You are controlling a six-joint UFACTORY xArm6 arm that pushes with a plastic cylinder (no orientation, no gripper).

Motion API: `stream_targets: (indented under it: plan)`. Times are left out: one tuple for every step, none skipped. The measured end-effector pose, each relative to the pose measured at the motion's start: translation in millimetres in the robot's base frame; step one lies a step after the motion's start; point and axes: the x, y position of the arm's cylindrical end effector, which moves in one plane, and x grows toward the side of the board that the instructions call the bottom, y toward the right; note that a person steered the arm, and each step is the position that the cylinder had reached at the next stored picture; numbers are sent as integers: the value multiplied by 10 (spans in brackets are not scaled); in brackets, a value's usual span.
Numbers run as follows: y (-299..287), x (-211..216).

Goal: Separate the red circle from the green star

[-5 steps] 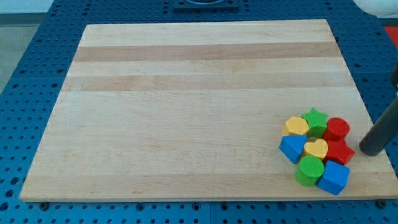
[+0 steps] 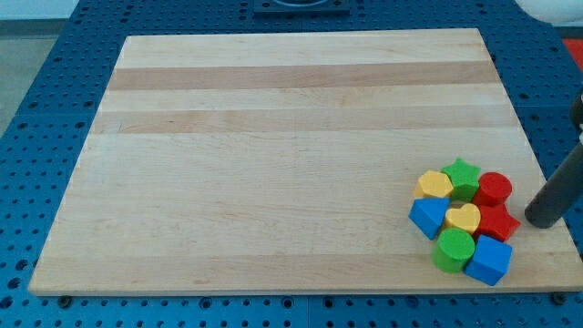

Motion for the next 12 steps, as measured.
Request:
stream_targets:
  plan:
    - [-1, 0]
    - [-12, -6]
    - [-259, -192]
    - [-262, -192]
    - [-329, -224]
    - [-635, -495]
    - [-1068, -873]
    - [-1208, -951]
    - [-1208, -936]
    - [-1395, -1242]
    - [-1545, -1447]
    - [-1448, -1315]
